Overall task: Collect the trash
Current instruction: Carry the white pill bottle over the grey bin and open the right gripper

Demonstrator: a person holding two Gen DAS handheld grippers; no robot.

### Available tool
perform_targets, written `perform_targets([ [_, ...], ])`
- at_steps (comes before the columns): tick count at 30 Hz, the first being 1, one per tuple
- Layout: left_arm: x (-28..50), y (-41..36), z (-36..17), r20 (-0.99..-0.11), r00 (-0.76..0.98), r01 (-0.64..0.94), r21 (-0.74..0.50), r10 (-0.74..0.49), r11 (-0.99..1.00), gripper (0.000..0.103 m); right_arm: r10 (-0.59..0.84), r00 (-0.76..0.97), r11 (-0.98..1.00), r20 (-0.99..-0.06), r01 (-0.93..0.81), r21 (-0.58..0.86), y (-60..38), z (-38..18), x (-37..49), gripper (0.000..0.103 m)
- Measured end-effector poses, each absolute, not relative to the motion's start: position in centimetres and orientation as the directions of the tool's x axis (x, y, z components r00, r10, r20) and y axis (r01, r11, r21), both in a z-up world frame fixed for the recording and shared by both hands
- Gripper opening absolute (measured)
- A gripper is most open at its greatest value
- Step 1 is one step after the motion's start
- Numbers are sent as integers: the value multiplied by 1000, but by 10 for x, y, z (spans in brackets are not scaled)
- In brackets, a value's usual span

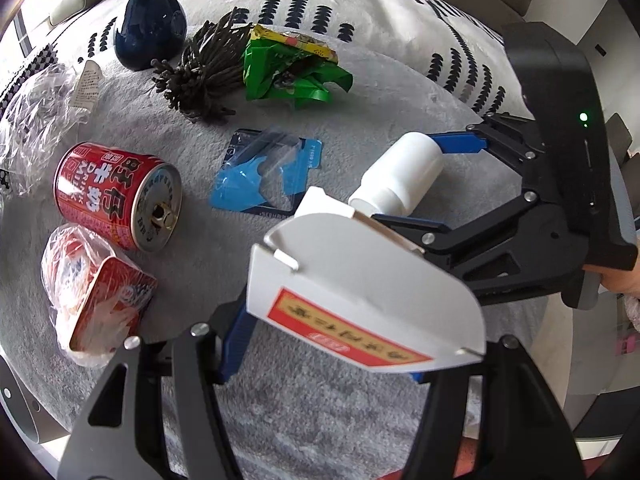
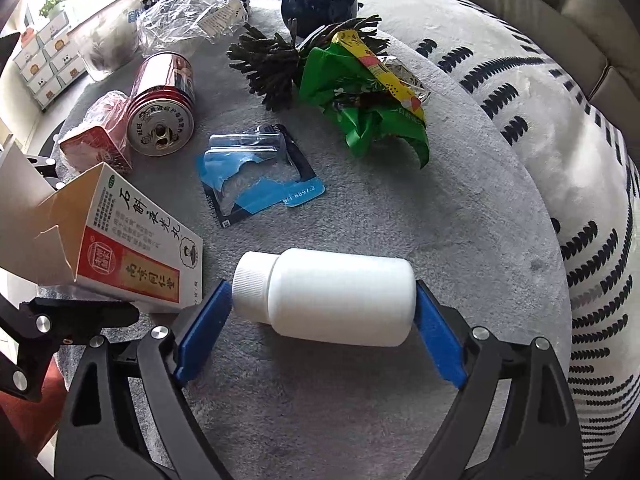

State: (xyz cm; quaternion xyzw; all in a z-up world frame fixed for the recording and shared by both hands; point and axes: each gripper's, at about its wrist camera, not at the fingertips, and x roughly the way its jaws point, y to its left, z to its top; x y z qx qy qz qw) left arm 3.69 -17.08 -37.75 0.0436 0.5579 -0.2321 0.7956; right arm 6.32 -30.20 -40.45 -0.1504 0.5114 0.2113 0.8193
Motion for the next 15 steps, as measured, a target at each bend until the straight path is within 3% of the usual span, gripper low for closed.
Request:
perform_targets([
  [15,43,-174,-364,-883,295,434,-217,-366,874,56,196,380,897,-904,-443,9,-313,-389,59,83],
])
